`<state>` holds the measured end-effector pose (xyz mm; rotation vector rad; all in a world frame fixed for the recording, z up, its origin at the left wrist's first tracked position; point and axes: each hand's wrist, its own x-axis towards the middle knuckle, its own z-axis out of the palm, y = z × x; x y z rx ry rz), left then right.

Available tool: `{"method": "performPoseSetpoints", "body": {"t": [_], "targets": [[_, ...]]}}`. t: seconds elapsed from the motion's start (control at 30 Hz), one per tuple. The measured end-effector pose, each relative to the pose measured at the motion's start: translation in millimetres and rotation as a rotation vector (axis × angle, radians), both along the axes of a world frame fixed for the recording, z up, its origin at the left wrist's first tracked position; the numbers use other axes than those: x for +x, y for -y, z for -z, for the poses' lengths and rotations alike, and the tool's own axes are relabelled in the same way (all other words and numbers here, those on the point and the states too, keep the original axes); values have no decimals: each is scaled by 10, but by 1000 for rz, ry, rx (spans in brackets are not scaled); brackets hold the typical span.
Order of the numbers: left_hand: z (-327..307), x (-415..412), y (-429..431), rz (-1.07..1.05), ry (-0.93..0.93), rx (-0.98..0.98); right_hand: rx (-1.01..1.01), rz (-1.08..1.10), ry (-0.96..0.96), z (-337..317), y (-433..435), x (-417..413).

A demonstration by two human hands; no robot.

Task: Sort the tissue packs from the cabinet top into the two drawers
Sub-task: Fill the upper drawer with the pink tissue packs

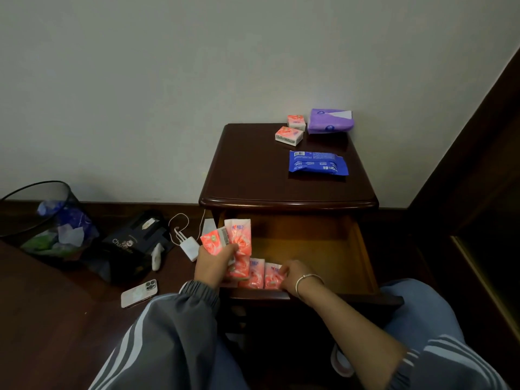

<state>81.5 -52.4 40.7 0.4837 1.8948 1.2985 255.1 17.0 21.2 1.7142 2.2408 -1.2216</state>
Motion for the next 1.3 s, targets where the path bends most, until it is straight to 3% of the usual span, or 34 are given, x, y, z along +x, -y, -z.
{"method": "performPoseSetpoints", "body": {"t": [0.3, 0.67, 0.8, 0.9, 1.0, 1.1, 1.2, 1.3], "targets": [[42, 24, 93, 54, 23, 7, -150, 65, -187, -22, 75, 201], [3, 64, 144, 73, 72, -8, -234, 99, -136, -133, 97, 229], [-23, 91, 132, 136, 85, 17, -29, 231, -443, -187, 111, 139], [-41, 154, 109, 323, 55, 39, -80, 204, -624, -322, 92, 38], [-80, 194, 125, 438, 48, 58, -70, 210, -677, -401, 56, -14], [-48, 139, 161, 290, 117, 70, -59, 357, -763, -424, -41, 71], [-11, 72, 173, 40, 227, 70, -70, 382, -573, -290, -111, 240], [6, 66, 162, -31, 263, 50, -190, 231, -366, -72, -16, 269]]}}
